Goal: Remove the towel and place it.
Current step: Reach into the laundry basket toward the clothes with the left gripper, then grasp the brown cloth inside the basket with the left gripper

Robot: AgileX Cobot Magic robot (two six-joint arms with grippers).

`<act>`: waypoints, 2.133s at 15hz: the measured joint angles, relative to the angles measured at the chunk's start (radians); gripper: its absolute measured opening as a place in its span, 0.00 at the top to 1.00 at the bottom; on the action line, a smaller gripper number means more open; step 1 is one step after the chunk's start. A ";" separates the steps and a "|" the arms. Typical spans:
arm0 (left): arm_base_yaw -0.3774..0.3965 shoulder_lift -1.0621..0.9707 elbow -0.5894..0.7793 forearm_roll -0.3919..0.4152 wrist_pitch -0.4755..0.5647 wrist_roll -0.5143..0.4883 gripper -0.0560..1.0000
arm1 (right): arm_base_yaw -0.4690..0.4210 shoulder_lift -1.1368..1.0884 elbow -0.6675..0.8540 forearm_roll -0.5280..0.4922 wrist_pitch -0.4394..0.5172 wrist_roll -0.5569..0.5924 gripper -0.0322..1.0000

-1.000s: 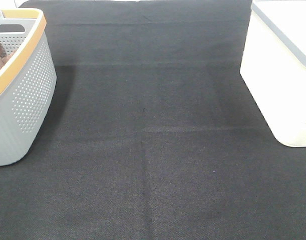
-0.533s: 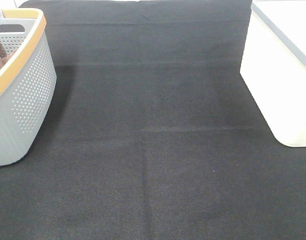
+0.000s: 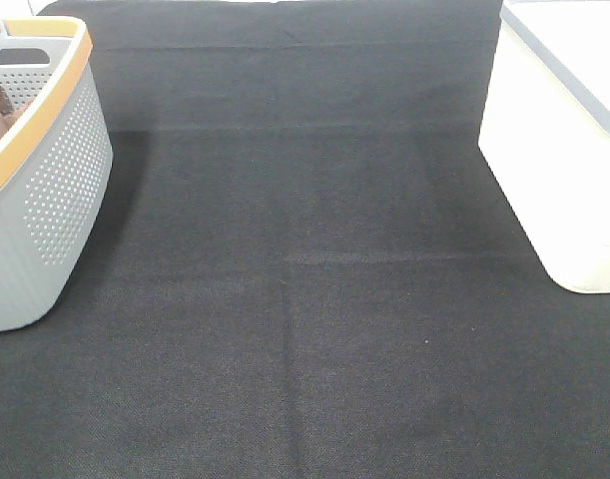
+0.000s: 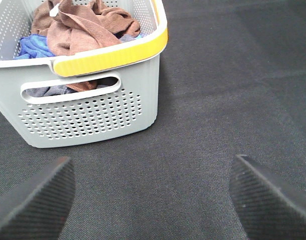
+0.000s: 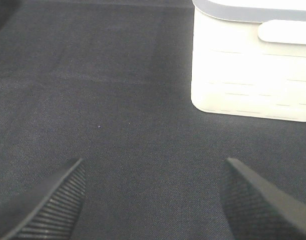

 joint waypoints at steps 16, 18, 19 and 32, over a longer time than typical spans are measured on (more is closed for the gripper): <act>0.000 1.154 -0.591 0.484 -0.287 -0.435 0.23 | 0.000 0.000 0.000 0.000 0.000 0.000 0.28; 0.000 1.303 -0.716 0.491 -0.238 -0.442 0.23 | 0.000 0.000 0.000 0.000 0.000 0.000 0.28; 0.000 1.303 -0.716 0.491 -0.238 -0.442 0.23 | 0.000 0.000 0.000 0.000 0.000 0.000 0.28; 0.000 2.015 -1.441 0.517 0.074 -0.443 0.29 | 0.000 0.000 0.000 0.000 0.000 0.000 0.28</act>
